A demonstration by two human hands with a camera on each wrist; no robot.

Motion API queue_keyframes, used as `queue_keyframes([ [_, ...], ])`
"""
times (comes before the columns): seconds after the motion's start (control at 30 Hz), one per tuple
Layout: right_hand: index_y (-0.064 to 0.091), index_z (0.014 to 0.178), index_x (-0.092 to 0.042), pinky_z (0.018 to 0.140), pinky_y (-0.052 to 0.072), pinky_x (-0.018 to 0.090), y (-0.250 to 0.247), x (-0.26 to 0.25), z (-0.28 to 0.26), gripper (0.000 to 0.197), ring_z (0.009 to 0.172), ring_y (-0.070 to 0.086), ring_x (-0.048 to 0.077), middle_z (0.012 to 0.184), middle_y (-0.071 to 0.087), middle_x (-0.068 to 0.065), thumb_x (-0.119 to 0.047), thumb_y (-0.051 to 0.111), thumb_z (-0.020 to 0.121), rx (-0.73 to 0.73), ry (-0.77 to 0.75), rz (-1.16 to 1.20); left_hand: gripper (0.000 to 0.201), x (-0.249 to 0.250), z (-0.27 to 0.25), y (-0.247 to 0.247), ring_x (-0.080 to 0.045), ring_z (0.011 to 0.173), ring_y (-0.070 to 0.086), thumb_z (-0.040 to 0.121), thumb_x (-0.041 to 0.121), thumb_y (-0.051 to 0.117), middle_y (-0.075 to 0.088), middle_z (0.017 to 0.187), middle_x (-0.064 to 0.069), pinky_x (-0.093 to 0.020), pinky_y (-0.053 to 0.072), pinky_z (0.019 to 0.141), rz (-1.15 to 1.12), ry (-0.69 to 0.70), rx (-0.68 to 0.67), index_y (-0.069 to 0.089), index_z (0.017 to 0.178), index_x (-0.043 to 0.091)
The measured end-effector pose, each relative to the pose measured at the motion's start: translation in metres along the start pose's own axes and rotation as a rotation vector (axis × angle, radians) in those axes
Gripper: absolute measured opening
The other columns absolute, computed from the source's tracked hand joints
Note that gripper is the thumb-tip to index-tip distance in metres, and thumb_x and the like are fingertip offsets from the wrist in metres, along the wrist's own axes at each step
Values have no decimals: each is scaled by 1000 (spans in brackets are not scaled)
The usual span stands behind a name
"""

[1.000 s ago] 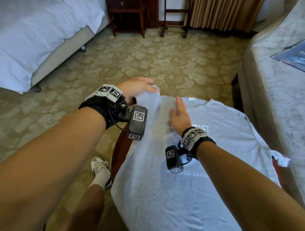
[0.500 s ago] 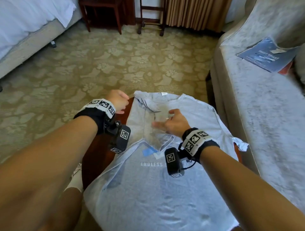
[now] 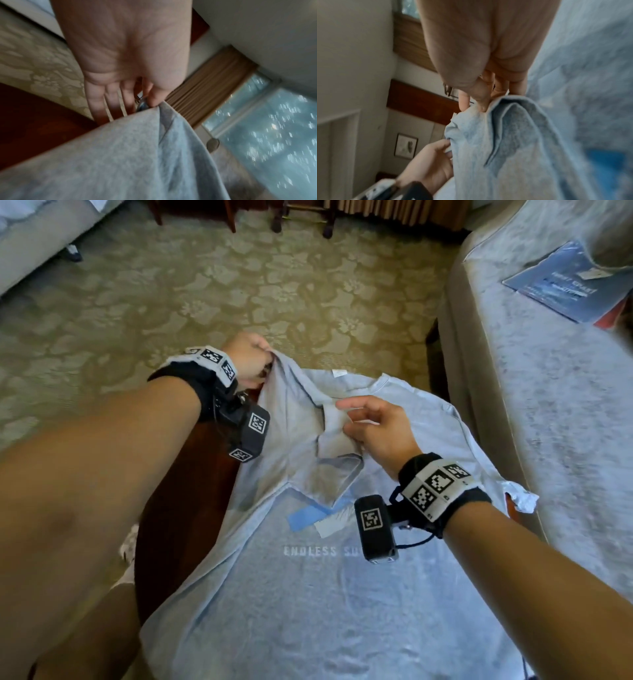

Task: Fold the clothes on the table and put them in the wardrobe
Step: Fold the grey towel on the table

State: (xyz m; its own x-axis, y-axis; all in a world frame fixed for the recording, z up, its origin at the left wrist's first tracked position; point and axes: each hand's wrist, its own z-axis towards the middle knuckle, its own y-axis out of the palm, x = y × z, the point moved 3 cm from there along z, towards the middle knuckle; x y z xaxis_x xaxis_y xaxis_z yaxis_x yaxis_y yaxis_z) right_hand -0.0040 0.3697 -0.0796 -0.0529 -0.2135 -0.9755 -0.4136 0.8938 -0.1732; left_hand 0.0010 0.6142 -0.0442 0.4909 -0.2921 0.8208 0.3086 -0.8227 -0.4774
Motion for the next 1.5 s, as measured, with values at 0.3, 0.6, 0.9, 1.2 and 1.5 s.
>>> queue_keyframes([
  [0.3, 69, 106, -27, 100, 47, 41, 22, -3, 5, 36, 109, 55, 30, 118, 55, 12, -26, 43, 81, 126, 30, -375, 42, -2, 11, -11, -33, 95, 62, 89, 26, 64, 54, 106, -9, -36, 52, 70, 232, 95, 145, 39, 120, 9],
  [0.6, 59, 111, -29, 92, 47, 30, 29, -3, -2, 45, 110, 48, 22, 106, 42, -3, -23, 82, 73, -1, -152, -681, 27, -19, -7, -15, -22, 106, 51, 77, 24, 76, 58, 103, -3, -31, 41, 86, 420, 348, 376, 57, 96, 19],
  [0.9, 60, 124, -30, 90, 44, 19, 24, 2, -10, 67, 102, 51, 7, 113, 51, -6, -49, 86, 66, -153, -138, -633, 54, -32, -13, 21, -20, 112, 49, 79, 48, 73, 46, 127, 1, -34, 41, 95, 636, 389, -113, 57, 124, 21],
  [1.2, 48, 130, -6, 83, 45, 26, -25, -8, -9, 39, 110, 58, 29, 121, 61, 13, -33, 48, 101, 505, 267, -266, 84, -46, -33, 14, -27, 149, 0, 88, 64, 49, -1, 163, -6, -44, 12, 120, 763, 219, -203, 10, 154, 29],
  [1.5, 56, 77, -8, 83, 54, 43, 1, -47, -113, 12, 88, 64, 33, 87, 63, 14, -14, 56, 87, 229, 356, -225, 27, -40, -162, -43, -21, 81, 58, 96, 43, 52, 54, 84, -4, -31, 48, 70, 397, -22, -182, 51, 80, 21],
])
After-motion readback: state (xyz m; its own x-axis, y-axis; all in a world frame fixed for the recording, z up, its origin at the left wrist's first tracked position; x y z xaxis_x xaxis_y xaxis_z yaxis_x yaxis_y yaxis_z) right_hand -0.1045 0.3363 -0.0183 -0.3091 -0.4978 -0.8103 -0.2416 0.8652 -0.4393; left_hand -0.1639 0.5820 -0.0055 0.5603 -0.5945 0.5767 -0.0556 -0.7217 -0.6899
